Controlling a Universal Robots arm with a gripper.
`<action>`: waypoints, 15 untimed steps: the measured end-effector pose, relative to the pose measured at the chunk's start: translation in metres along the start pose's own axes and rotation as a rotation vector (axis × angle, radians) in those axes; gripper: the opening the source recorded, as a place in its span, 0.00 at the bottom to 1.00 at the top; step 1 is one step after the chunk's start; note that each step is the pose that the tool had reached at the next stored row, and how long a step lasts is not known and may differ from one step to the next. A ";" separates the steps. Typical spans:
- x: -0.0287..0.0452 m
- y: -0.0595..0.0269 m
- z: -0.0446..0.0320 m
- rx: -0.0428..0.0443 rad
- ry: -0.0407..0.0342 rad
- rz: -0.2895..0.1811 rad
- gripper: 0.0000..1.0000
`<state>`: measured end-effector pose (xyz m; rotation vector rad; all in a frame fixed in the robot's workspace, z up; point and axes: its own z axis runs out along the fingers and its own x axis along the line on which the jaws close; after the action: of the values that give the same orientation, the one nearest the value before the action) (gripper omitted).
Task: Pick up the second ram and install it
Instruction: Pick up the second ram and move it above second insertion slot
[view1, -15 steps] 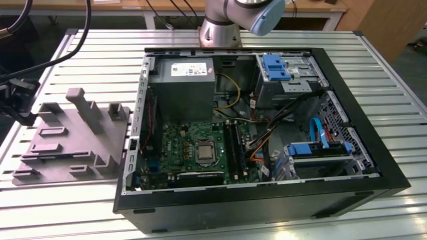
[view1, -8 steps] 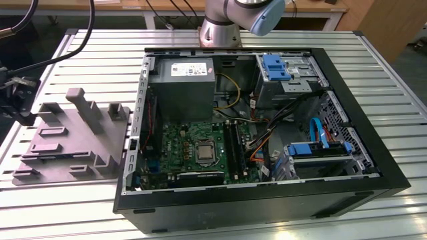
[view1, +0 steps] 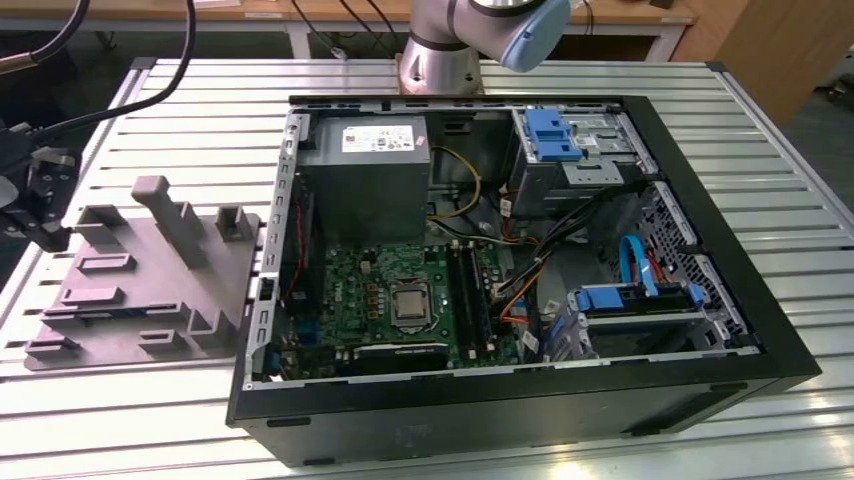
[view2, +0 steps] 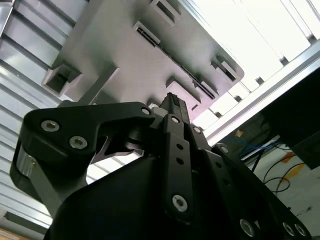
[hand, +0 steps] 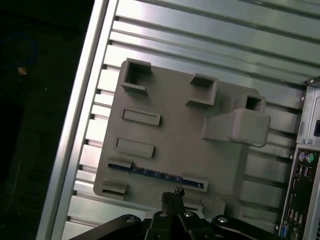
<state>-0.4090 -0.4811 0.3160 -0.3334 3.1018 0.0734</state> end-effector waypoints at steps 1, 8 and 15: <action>0.0000 0.0000 0.0001 -0.0005 0.0008 -0.018 0.10; 0.0000 0.0000 0.0007 -0.0037 0.0064 -0.144 0.10; 0.0000 -0.0001 0.0012 -0.0070 0.0121 -0.271 0.10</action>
<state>-0.4090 -0.4811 0.3148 -0.7513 3.0345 0.0772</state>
